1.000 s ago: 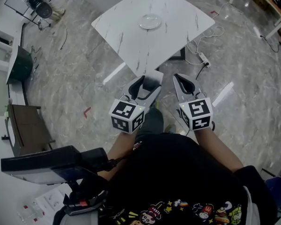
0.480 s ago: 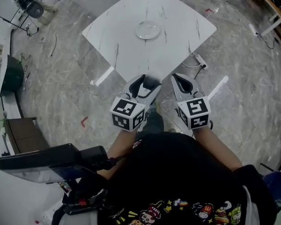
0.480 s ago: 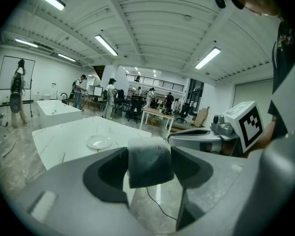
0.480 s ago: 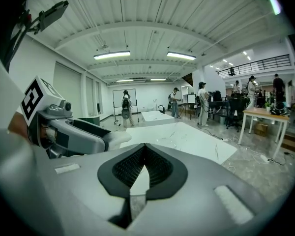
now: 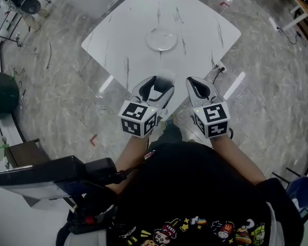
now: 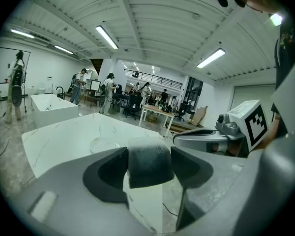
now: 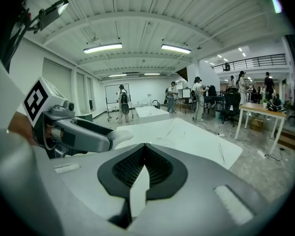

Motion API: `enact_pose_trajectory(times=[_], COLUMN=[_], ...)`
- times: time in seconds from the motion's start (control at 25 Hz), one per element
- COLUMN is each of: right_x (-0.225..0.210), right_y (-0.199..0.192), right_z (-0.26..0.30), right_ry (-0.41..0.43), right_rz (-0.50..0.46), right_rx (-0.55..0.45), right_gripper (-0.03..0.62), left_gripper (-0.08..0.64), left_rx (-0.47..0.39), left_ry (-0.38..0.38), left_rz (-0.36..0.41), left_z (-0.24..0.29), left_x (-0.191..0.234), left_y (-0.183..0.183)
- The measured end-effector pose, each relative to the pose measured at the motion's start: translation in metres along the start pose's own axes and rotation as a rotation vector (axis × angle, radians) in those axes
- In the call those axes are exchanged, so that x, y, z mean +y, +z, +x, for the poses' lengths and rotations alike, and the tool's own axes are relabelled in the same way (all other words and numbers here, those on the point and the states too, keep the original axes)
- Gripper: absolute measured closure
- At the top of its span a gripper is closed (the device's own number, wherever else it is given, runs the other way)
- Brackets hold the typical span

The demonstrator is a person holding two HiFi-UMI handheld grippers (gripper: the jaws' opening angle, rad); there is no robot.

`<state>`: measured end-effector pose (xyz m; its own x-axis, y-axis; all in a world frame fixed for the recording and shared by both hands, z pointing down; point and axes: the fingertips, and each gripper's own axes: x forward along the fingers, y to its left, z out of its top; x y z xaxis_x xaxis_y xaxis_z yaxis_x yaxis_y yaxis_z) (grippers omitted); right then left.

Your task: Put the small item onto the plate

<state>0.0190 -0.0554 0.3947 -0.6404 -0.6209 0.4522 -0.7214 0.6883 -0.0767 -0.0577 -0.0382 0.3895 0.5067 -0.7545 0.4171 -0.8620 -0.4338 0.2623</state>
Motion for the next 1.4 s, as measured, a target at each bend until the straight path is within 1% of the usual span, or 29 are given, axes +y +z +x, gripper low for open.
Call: enact_pose_trajectory(times=[0.32,0.44,0.56,0.8,1.08,1.4], right_x=[-0.014,-0.020,-0.025,-0.038,-0.053,-0.070], right_y=[0.019,0.025,0.025,0.020,0.019,0.010], right_z=[0.044,0.058,0.067,0.082,0.102,0.121], right_ry=[-0.057,-0.073,-0.073,-0.035,0.026,0.038], right_rz=[0.004,-0.001,-0.005,-0.023,-0.057,-0.070], right_rx=[0.027,0.035,0.050,0.057,0.079,0.107], right_gripper=[0.569,0.569,0.569,0.569,0.569,0.569], left_gripper=[0.281,0.281,0.281,0.281,0.281,0.281], left_rx=[0.011,0.014,0.021,0.025,0.017,0.017], left_ry=[-0.037,-0.048,-0.047,-0.008,0.048,0.088], left_rz=[0.007,0.012,-0.001,-0.005,-0.029,-0.042], left_z=[0.033,0.042,0.051,0.068,0.084,0.107], left_x=[0.055,0.068,0.075,0.083,0.088,0.105], left_y=[0.019,0.025,0.025,0.021,0.023,0.025])
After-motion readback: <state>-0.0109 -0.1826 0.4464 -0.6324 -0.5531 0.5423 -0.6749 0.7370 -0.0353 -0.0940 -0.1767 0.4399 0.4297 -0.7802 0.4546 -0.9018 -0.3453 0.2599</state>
